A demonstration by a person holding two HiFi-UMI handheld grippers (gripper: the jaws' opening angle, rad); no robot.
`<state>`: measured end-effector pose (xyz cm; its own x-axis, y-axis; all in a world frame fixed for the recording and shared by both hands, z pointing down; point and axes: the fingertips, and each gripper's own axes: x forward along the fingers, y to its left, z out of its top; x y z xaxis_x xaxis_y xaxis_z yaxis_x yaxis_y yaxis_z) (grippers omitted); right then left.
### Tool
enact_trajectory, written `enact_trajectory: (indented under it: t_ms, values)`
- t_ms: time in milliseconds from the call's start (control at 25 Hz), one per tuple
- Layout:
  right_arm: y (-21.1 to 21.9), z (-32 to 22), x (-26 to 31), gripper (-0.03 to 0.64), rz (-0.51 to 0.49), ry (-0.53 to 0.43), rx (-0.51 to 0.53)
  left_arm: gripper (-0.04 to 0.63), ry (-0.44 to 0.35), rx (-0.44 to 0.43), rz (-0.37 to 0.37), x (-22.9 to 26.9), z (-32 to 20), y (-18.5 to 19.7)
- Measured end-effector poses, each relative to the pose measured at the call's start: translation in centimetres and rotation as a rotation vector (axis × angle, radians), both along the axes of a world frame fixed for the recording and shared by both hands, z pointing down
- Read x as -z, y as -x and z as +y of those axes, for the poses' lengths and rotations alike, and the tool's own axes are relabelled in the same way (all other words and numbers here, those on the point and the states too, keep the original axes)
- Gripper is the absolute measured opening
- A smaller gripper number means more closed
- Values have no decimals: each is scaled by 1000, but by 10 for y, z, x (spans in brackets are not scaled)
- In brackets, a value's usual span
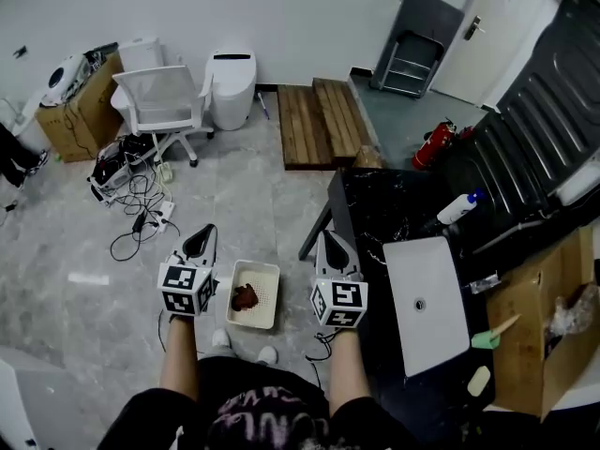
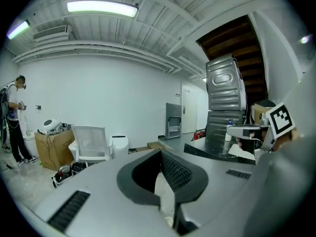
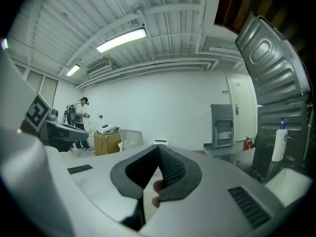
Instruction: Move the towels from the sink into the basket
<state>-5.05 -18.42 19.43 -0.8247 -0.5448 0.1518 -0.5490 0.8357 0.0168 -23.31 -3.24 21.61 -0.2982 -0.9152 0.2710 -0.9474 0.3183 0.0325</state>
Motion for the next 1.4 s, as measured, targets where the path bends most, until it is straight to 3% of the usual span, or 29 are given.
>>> enact_trajectory:
  t_ms: [400,1400]
  values:
    - [7,-2,21,14,-7,-33,20,17,-86,18,-51,48,-2,3]
    - [1,-16,35,14,-23,-63,4,15,-107,10,-74,59,-7,-10]
